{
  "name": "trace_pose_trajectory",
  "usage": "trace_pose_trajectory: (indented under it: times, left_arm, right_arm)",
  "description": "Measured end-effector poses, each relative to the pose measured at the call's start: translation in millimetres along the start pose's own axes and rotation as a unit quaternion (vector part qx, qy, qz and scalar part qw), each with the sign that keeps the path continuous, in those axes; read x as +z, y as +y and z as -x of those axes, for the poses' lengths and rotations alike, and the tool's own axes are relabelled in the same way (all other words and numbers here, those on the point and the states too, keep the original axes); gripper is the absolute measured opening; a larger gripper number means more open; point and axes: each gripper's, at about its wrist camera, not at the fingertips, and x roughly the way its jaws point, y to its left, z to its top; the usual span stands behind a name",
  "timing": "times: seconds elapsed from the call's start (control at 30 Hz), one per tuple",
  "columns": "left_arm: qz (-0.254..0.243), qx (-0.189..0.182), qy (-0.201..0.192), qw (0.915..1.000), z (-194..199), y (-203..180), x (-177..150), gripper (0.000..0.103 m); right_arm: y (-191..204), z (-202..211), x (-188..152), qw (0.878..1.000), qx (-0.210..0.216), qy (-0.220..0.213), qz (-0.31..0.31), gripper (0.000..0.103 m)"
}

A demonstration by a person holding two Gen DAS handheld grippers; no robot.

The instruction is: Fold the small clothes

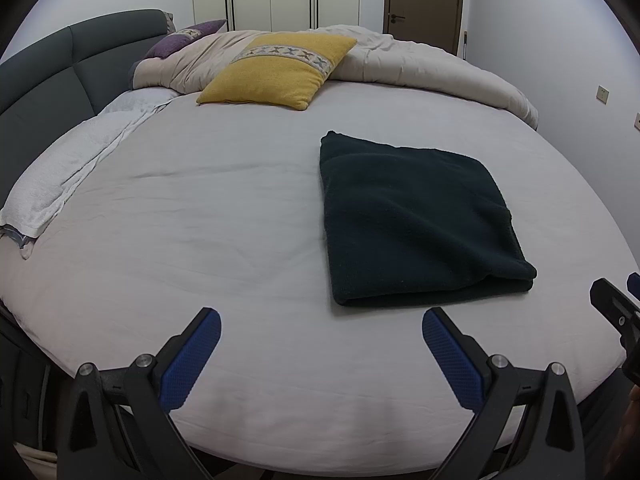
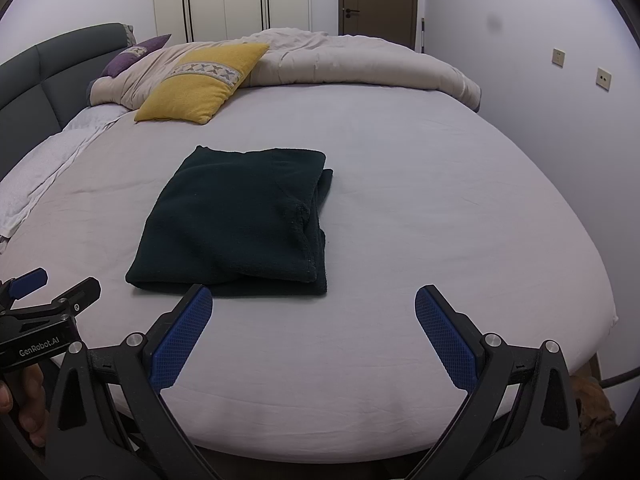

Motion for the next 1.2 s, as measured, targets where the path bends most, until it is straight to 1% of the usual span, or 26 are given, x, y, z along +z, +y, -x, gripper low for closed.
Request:
trace_pose_trajectory:
  times: [1.2]
  left_arm:
    - [0.000,-0.001,0.002,1.0000,-1.1,-3.0,-3.2,0.103]
  right_arm:
    - [2.9,0.1,0.5,1.000,0.001,0.001,0.002,0.103]
